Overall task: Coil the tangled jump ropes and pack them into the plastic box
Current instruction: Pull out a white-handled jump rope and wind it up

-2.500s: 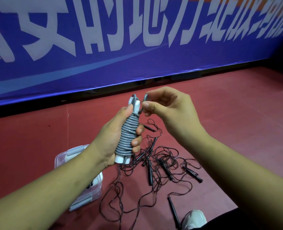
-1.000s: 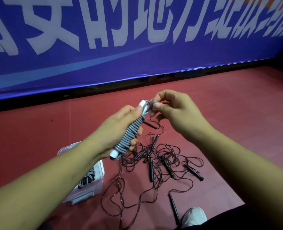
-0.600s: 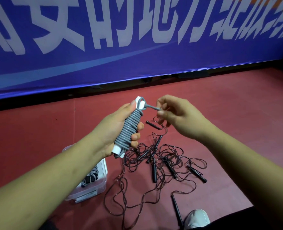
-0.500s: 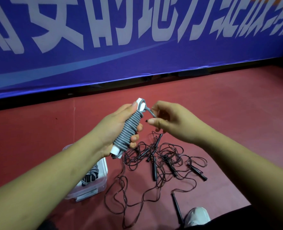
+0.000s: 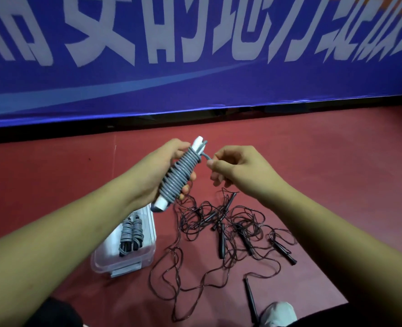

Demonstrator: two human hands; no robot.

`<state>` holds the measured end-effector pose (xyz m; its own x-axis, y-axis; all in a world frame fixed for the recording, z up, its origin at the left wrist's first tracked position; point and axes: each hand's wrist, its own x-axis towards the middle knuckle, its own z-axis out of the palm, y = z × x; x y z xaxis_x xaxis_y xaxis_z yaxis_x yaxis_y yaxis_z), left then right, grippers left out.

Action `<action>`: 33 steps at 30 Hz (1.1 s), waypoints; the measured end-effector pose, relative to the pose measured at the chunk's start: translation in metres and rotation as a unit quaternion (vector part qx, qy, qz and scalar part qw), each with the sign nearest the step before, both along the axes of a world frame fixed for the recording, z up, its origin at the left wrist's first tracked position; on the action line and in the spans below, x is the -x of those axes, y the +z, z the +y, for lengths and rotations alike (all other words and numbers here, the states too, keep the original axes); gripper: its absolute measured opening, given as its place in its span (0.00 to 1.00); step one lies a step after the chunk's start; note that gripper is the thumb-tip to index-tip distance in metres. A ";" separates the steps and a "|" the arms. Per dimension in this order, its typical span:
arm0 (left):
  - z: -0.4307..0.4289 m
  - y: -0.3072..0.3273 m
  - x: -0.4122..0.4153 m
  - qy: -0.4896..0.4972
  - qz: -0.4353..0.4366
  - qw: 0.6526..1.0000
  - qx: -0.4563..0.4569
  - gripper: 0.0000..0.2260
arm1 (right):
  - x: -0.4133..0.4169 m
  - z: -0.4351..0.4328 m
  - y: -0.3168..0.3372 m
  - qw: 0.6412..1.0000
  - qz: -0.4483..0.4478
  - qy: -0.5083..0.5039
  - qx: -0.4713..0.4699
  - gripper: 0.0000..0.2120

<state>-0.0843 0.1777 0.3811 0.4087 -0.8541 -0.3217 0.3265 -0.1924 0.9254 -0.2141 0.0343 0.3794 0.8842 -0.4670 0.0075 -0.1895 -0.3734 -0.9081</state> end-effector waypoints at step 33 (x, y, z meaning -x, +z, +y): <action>0.139 -0.290 -0.177 -0.051 -0.335 0.920 -0.195 0.40 | -0.266 0.116 -0.284 0.934 0.215 -0.079 -0.274 0.12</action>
